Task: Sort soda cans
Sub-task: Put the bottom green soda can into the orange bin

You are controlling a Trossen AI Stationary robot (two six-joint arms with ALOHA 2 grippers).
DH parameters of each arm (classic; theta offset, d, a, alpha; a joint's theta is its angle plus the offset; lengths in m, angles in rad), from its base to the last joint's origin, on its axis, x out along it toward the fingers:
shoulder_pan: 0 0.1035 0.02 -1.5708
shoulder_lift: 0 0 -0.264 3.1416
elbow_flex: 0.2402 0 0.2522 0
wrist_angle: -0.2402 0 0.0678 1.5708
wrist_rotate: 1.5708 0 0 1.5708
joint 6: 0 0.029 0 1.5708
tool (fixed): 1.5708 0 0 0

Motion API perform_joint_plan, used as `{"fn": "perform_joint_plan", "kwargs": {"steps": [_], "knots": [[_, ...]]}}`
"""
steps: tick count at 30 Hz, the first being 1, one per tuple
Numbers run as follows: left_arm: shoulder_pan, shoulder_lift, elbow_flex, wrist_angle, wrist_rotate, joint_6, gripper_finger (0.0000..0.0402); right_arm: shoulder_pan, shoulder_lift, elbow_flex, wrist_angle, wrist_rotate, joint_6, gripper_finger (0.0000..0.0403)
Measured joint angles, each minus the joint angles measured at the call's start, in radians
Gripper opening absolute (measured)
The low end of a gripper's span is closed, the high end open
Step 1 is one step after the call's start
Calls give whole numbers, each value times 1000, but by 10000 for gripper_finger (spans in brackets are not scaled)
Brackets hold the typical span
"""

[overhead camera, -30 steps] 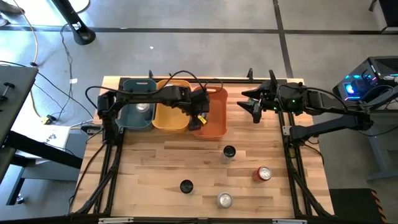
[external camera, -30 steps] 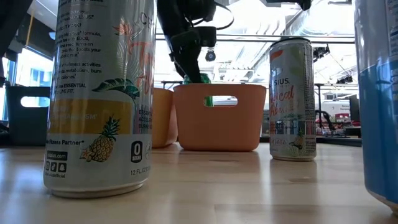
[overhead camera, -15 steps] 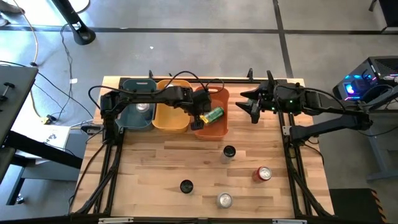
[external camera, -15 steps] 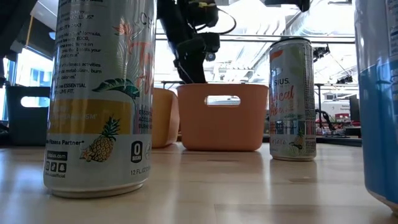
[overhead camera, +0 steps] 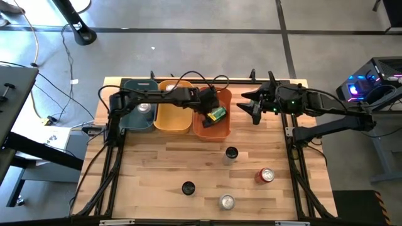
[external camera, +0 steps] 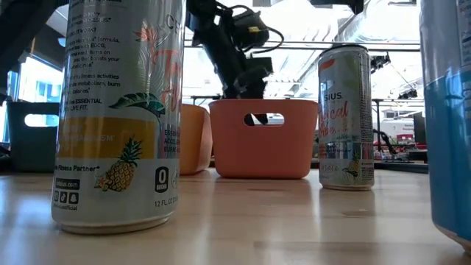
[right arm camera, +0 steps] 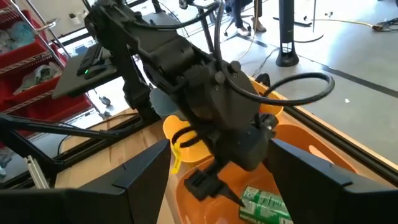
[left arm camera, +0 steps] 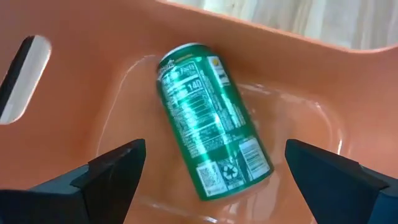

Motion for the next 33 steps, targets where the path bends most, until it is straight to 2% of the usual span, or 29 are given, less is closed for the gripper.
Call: {"fn": "perform_joint_plan", "kwargs": {"steps": [7, 12, 15, 18, 21, 27, 33], "knots": [[-2, 99, -2, 2, -12, -20, 374, 0, 0, 0, 12, 0, -2, 264], [-4, 144, 1, -6, -73, -33, 372, 0, 0, 0, 25, 0, -2, 264], [-4, 156, -2, -21, -89, -34, 350, 0, 0, 0, 30, 0, -3, 264], [-3, 157, -1, -34, -91, -34, 304, 0, 0, 0, 30, 0, -3, 264], [-4, 157, 0, -43, -92, -29, 303, 0, 0, 0, 31, 0, -8, 264], [-4, 108, -2, -61, -85, -15, 303, 0, 0, 0, 31, 0, -29, 264], [-4, -17, -2, -69, -81, 59, 303, 0, 0, 0, 61, 0, -32, 264]]}}
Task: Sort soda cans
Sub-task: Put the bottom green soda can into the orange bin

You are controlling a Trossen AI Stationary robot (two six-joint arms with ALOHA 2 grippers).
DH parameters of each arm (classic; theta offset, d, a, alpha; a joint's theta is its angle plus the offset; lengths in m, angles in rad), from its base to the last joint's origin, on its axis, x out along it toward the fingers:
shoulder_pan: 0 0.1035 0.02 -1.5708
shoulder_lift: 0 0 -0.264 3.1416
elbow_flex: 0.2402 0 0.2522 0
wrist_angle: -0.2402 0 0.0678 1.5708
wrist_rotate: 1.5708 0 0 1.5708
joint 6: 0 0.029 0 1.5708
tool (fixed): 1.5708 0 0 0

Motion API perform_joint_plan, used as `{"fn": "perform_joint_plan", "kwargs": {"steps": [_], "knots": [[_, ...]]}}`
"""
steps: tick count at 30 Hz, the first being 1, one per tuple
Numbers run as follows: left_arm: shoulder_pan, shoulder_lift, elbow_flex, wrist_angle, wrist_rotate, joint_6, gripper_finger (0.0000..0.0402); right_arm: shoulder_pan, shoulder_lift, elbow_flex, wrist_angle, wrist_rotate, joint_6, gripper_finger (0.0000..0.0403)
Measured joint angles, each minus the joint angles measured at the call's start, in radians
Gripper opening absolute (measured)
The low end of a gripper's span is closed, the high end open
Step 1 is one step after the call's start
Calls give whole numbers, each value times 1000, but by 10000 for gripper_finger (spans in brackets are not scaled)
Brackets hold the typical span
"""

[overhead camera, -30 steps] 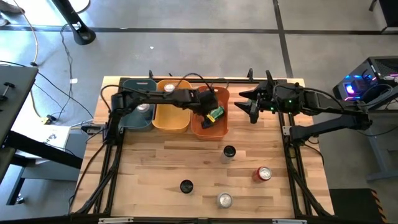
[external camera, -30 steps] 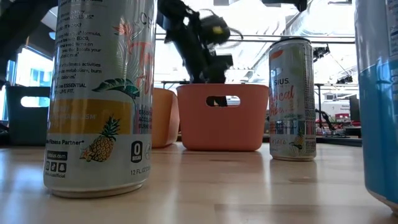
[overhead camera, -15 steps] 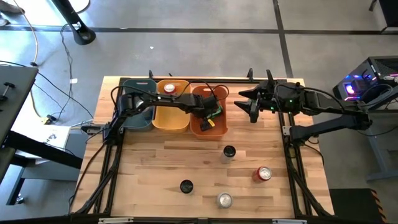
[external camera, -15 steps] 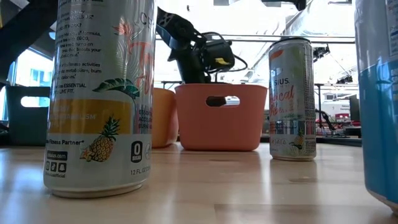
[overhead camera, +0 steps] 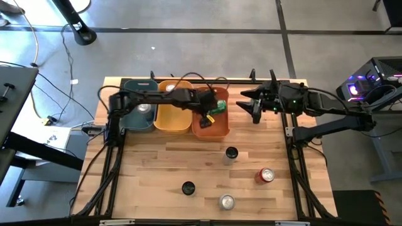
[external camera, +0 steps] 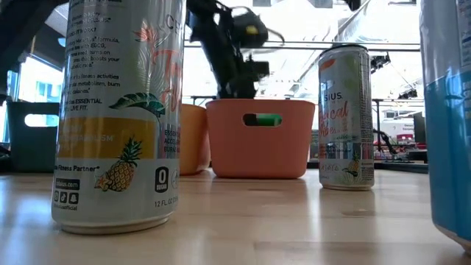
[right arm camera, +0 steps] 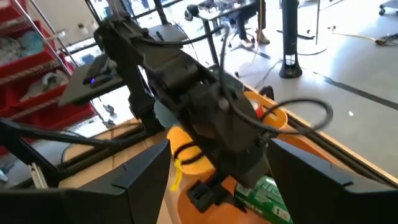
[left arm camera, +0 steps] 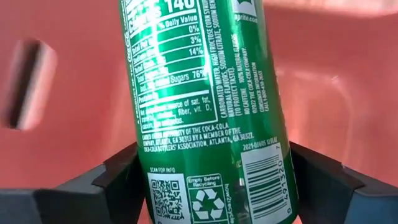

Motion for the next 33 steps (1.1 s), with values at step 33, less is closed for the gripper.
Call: {"fn": "perform_joint_plan", "kwargs": {"steps": [33], "knots": [[-172, -315, -26, 121, -196, 323, 303, 1, 185, 0, -7, 140, -90, 264]]}}
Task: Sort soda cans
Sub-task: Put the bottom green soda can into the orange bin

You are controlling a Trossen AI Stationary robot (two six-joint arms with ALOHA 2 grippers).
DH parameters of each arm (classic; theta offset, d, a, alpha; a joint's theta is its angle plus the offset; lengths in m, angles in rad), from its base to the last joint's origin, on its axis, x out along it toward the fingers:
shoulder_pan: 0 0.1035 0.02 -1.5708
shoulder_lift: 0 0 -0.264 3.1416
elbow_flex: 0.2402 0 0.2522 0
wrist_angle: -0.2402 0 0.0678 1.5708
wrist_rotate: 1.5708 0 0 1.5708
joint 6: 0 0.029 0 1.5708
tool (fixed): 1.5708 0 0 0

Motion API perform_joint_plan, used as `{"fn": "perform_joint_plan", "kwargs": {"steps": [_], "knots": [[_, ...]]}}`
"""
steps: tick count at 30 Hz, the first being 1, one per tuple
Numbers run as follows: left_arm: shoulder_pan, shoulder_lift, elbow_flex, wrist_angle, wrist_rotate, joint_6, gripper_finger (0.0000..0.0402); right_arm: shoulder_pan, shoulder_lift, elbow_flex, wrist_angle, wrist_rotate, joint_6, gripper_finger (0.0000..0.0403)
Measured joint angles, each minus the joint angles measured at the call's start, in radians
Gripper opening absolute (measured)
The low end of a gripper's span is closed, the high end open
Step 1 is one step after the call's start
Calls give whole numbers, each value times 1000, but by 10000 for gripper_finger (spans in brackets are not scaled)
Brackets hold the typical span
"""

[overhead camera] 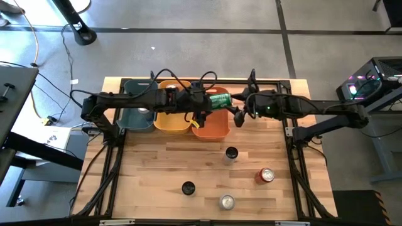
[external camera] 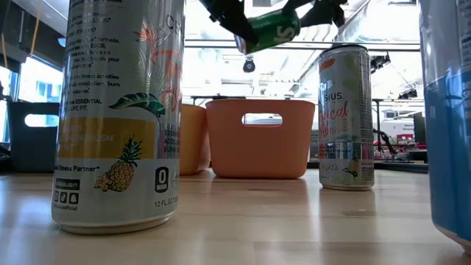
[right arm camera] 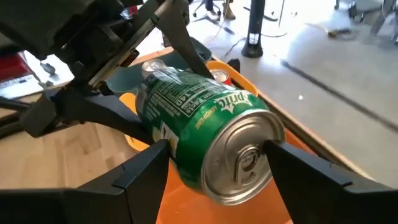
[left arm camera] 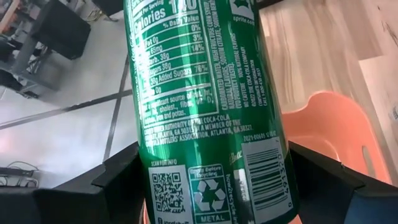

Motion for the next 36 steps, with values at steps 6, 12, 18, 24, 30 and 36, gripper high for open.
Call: {"fn": "perform_joint_plan", "kwargs": {"steps": [6, 12, 18, 24, 30, 36], "knots": [[7, -1, 1, -51, -56, 7, 303, 23, -45, 0, 31, -70, -66, 264], [25, -9, 1, -101, -77, 6, 303, 38, -90, 0, 39, -83, 2, 264], [20, -52, 1, -104, -61, 47, 303, 37, -106, 0, 74, -72, -7, 264], [8, -98, 1, -105, -8, 25, 303, 28, -102, 1, 200, -49, -125, 264], [1, -119, 1, -103, -7, 4, 303, 24, -102, 1, 220, -51, -90, 290], [-22, -119, 1, -94, -9, 66, 303, 28, -77, 1, 217, -126, -68, 378]]}}
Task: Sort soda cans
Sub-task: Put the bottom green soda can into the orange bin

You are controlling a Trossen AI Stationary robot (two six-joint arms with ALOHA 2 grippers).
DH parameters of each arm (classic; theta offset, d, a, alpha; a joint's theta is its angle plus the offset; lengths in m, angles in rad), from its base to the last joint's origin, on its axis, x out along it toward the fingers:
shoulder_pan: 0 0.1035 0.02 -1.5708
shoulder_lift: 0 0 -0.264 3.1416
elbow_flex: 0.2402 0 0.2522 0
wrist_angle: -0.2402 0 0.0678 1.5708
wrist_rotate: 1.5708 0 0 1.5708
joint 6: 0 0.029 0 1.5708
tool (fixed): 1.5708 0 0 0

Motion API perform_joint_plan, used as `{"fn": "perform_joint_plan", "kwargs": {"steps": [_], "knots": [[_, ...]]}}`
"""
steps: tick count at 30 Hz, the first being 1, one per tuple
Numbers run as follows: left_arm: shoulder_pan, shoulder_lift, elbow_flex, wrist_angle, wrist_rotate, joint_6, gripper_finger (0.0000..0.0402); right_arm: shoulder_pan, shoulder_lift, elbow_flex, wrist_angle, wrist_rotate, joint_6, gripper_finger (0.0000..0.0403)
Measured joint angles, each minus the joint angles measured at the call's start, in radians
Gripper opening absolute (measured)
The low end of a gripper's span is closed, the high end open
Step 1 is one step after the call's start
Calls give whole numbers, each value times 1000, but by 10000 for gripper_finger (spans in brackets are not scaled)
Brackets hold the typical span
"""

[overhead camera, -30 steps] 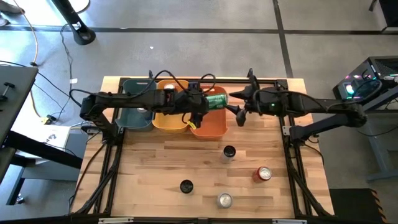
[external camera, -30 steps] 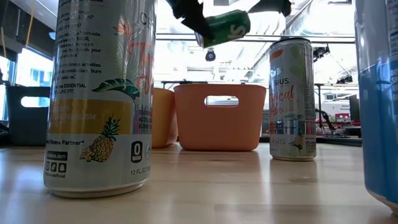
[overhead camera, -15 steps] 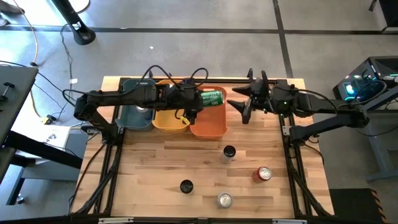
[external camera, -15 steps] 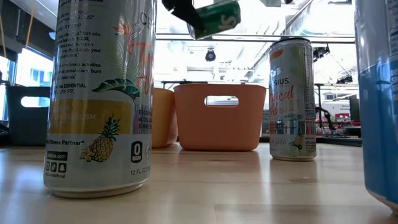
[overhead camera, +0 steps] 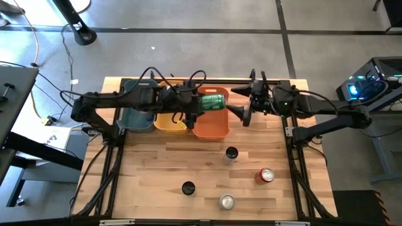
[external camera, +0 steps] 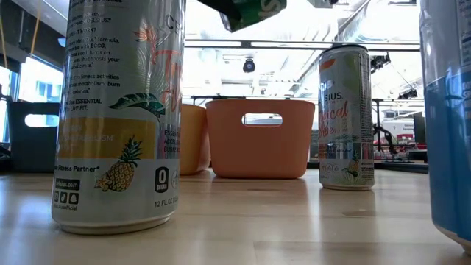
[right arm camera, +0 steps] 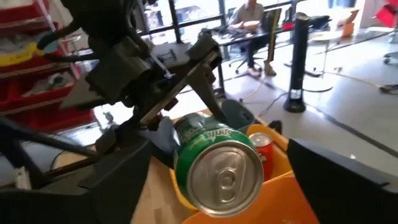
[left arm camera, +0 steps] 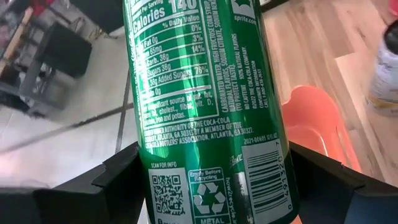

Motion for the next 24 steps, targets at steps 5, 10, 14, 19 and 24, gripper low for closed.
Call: {"fn": "perform_joint_plan", "kwargs": {"steps": [5, 10, 14, 19, 24], "knots": [[-21, -11, 0, -2, -47, 67, 303, 5, -3, 0, 6, -6, 32, 387], [-36, -38, 0, 17, -70, 102, 303, 10, 3, 0, 3, -36, 158, 382], [-37, -44, 0, 33, -68, 121, 303, 10, 37, 0, 15, -83, 134, 381], [-42, -44, 0, 41, -73, 151, 303, -7, 89, 0, 36, -40, 137, 381], [-39, -44, 1, 51, -65, 147, 303, -32, 128, 0, 136, -65, 162, 381]]}}
